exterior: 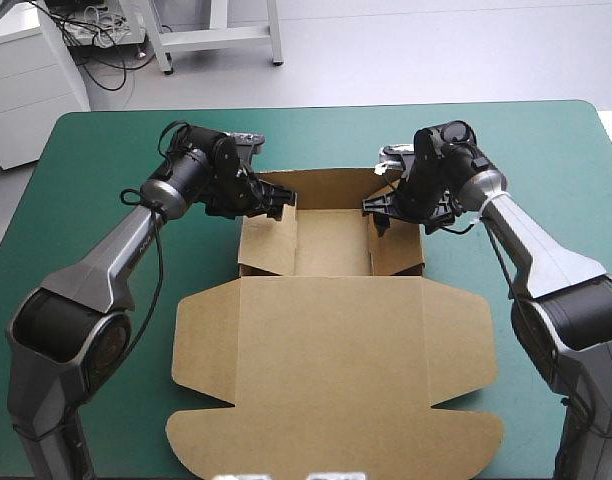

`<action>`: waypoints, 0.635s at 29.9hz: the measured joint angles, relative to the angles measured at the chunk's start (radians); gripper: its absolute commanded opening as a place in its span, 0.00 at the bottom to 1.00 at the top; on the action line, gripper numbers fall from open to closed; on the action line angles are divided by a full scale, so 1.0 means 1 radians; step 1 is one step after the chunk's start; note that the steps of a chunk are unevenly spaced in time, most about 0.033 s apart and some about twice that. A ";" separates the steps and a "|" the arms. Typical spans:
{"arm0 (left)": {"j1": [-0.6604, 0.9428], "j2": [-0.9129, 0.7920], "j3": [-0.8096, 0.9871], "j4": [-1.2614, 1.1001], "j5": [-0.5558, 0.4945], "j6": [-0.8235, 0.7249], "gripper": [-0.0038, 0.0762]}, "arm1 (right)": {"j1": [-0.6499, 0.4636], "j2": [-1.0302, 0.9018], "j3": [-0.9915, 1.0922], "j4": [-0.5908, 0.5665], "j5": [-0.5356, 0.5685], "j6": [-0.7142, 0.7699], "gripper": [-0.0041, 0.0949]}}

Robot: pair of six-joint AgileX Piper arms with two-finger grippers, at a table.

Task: Fold the box

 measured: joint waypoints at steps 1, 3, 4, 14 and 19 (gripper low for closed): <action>0.000 0.002 -0.028 0.012 0.015 0.000 0.78 | -0.003 0.000 -0.019 0.006 0.000 0.001 0.81; 0.000 0.002 -0.091 0.049 0.055 0.000 0.78 | -0.005 -0.004 -0.057 0.014 0.000 0.003 0.81; 0.000 0.002 -0.125 0.067 0.068 0.000 0.78 | -0.005 -0.008 -0.070 0.015 0.000 0.005 0.81; 0.001 -0.099 -0.283 0.098 0.101 0.020 0.30 | -0.006 -0.176 -0.078 0.019 0.008 0.014 0.81; 0.000 -0.190 -0.284 0.054 0.104 0.041 0.01 | -0.006 -0.276 -0.027 0.037 0.013 -0.020 0.81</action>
